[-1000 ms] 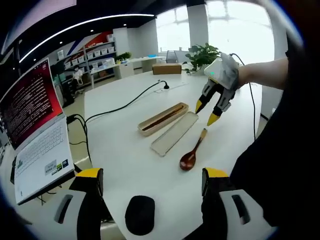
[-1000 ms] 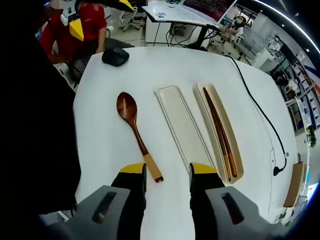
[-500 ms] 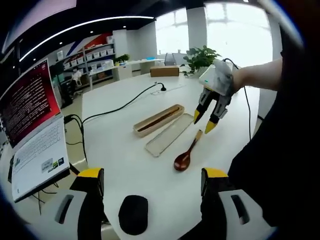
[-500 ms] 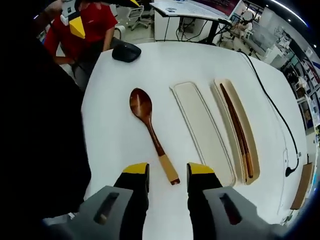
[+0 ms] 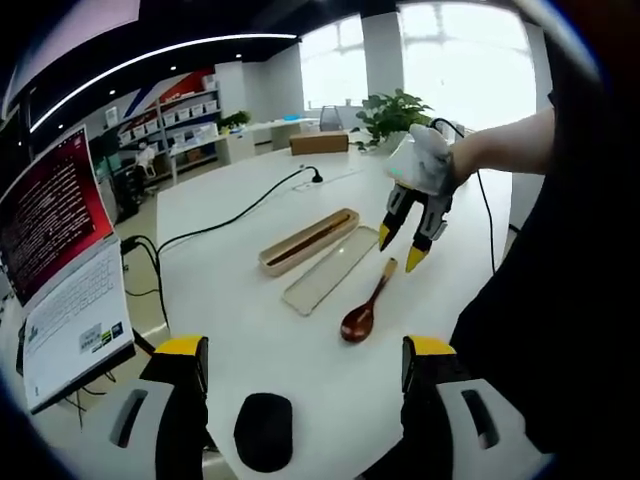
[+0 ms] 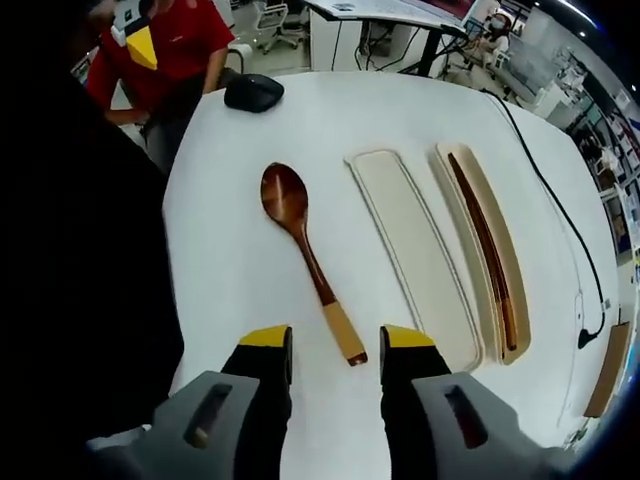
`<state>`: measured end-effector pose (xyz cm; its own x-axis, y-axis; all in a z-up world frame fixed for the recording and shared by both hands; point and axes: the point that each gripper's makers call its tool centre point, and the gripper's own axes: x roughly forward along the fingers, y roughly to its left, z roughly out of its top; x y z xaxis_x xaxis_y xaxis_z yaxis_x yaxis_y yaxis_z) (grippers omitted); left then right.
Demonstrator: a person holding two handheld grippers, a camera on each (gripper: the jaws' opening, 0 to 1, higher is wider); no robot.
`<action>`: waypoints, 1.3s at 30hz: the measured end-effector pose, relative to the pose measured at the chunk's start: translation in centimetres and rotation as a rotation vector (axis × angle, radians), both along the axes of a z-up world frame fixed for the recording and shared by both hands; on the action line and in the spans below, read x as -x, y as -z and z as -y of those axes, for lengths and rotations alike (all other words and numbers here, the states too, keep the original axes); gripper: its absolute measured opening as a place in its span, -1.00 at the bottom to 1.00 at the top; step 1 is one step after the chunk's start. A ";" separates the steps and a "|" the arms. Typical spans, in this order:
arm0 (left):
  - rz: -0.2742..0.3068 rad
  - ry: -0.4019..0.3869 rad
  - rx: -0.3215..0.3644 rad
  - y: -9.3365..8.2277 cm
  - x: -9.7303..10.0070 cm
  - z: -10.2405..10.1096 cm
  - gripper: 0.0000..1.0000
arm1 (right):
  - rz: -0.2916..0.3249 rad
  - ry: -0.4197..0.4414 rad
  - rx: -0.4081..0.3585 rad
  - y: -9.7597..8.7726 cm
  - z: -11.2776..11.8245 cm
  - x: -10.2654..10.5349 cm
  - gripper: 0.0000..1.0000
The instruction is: Arrange the utensils inside the cutlery case until each visible utensil rests in its matching compartment.
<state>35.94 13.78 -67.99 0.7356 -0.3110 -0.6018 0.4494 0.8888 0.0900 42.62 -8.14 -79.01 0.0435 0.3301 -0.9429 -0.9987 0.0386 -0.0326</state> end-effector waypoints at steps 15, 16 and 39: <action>-0.014 0.012 -0.002 0.6 0.1 0.0 0.51 | 0.008 -0.030 0.016 1.2 -0.9 0.0 -0.41; -0.015 0.012 -0.003 0.6 0.1 0.0 0.51 | 0.004 -0.033 0.023 1.4 -0.9 0.0 -0.41; -0.032 0.014 -0.001 0.7 0.1 0.6 0.49 | -0.031 -0.122 0.086 3.0 -1.8 0.7 -0.40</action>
<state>35.88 13.17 -68.67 0.7118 -0.3206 -0.6250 0.4643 0.8824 0.0762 41.92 -6.31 -82.06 -0.0212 0.2489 -0.9683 -0.9964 -0.0845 0.0001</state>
